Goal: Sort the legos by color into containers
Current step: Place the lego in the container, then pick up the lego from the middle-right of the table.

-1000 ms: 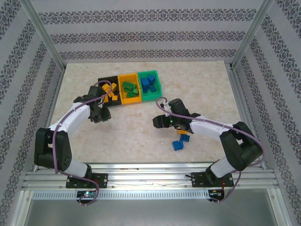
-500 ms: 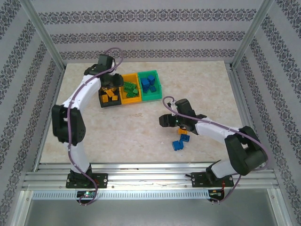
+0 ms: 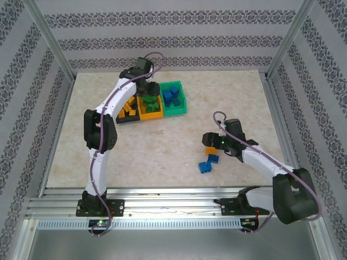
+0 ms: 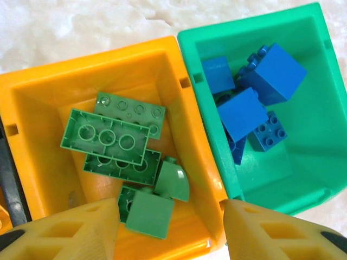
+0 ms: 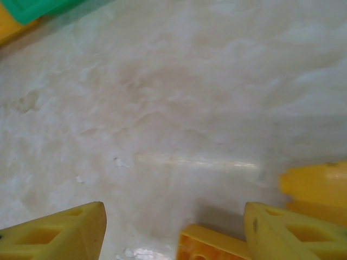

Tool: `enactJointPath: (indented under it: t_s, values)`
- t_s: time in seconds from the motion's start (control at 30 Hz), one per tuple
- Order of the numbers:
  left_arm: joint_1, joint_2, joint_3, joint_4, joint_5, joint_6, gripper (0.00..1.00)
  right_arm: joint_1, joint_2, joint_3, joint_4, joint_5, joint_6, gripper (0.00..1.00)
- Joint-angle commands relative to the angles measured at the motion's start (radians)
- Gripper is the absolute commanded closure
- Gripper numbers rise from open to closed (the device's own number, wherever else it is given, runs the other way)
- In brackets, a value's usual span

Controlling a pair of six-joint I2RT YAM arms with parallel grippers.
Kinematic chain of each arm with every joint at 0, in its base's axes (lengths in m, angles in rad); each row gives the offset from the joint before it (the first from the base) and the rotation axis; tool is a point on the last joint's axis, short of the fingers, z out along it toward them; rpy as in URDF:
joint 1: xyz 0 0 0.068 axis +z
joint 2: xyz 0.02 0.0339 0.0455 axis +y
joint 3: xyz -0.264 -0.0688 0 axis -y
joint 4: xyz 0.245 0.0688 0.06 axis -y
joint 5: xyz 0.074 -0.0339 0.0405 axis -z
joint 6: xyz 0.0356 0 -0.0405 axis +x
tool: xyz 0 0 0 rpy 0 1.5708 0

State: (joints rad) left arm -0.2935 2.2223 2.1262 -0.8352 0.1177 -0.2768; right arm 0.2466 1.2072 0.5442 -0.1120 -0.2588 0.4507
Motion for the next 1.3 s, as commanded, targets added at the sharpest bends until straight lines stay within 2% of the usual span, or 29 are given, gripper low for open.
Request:
enactJointPath:
  t_s: [0.0, 0.13, 0.2, 0.37, 0.57, 0.67, 0.77, 0.8, 0.87, 1.07, 1.27]
  values:
    - [-0.004, -0.058, -0.057, -0.02, -0.029, 0.025, 0.46, -0.045, -0.053, -0.004, -0.089, 0.08, 0.012, 0.31]
    - [-0.008, -0.176, -0.229, 0.098, -0.003, 0.017, 0.45, -0.071, -0.061, 0.042, -0.18, 0.241, -0.012, 0.31]
    - [-0.011, -0.23, -0.312, 0.146, 0.015, 0.007, 0.45, -0.072, -0.043, 0.058, -0.181, 0.269, -0.029, 0.31]
    - [-0.013, -0.345, -0.496, 0.253, 0.027, -0.016, 0.45, -0.074, 0.054, 0.134, -0.239, 0.276, -0.042, 0.31]
    - [-0.011, -0.498, -0.765, 0.458, 0.004, -0.055, 0.44, -0.059, 0.223, 0.185, -0.239, 0.178, -0.038, 0.38]
    - [-0.01, -0.553, -0.848, 0.507, -0.037, -0.06, 0.44, -0.035, 0.264, 0.194, -0.245, 0.179, -0.034, 0.45]
    - [0.0, -0.575, -0.894, 0.515, -0.109, -0.067, 0.43, -0.018, 0.273, 0.187, -0.234, 0.191, -0.033, 0.61]
    - [0.01, -0.575, -0.903, 0.512, -0.108, -0.078, 0.43, -0.015, 0.278, 0.191, -0.231, 0.191, -0.035, 0.69]
    - [0.037, -0.576, -0.928, 0.521, -0.073, -0.104, 0.43, -0.008, 0.286, 0.209, -0.243, 0.184, -0.041, 0.78]
    - [0.108, -0.633, -1.06, 0.613, -0.002, -0.155, 0.43, 0.078, 0.295, 0.317, -0.255, 0.182, -0.063, 0.78]
    - [0.198, -0.763, -1.206, 0.693, 0.028, -0.191, 0.43, 0.235, 0.43, 0.562, -0.232, 0.121, -0.082, 0.77]
